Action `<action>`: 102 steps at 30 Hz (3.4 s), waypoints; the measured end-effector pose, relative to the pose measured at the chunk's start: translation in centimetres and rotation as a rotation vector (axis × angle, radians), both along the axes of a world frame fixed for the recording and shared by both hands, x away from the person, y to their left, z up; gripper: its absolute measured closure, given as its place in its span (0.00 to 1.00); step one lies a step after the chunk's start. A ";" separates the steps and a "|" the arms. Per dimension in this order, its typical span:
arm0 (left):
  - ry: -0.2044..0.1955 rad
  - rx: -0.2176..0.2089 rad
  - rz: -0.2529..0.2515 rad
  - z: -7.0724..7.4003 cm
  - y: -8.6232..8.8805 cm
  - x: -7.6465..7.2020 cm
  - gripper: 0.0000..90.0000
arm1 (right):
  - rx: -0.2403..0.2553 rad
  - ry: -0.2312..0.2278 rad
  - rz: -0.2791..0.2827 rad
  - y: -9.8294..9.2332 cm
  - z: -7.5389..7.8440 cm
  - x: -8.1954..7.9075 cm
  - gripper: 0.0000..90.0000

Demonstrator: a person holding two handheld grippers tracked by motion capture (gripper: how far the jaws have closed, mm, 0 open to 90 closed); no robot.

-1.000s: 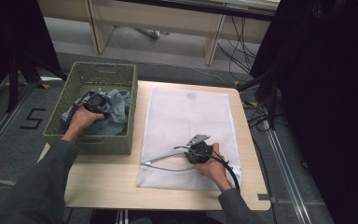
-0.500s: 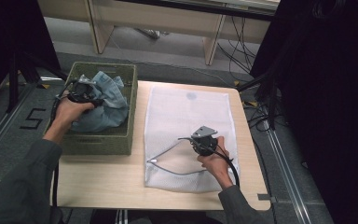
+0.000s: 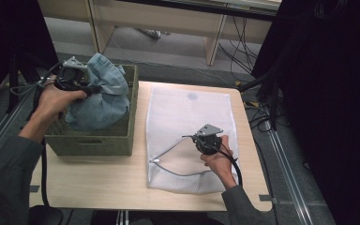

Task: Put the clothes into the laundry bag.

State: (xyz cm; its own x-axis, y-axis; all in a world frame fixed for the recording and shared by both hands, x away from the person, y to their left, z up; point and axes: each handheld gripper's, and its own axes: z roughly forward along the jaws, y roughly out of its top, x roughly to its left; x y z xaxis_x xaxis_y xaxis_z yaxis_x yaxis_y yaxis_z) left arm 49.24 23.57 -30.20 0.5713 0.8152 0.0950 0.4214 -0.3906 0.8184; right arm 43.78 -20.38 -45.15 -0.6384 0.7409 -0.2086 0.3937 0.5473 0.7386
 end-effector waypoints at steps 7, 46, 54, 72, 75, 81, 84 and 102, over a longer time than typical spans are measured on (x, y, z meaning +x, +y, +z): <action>0.001 -0.066 -0.032 3.1 -0.7 -3.1 0.84 | 0.042 -0.021 -0.004 -0.2 0.8 0.0 1.00; 0.251 -0.144 -0.556 -8.5 -19.7 -11.3 0.82 | 0.155 -0.069 0.052 -0.8 5.4 -0.3 1.00; 0.271 -0.021 -0.544 -12.8 -25.0 -9.2 0.77 | 0.160 -0.085 0.063 -0.5 6.2 -0.8 1.00; 0.192 0.093 -0.550 -13.1 -25.7 -9.4 0.86 | 0.149 -0.086 0.065 -0.9 6.4 -1.9 1.00; 0.210 0.137 -0.518 -15.9 -26.4 -8.3 0.92 | 0.140 -0.091 0.066 -0.9 6.5 -2.1 1.00; 0.211 -0.030 -0.460 -14.9 -26.1 -8.7 0.74 | 0.129 -0.077 0.079 -0.8 6.1 -2.4 1.00; 0.170 -0.104 -0.423 -12.7 -25.0 -8.9 0.59 | 0.149 -0.081 0.060 -0.8 6.1 -2.5 1.00; -0.019 0.053 -0.342 -12.3 -22.9 -2.8 0.97 | 0.106 -0.053 0.088 0.2 5.0 -2.6 1.00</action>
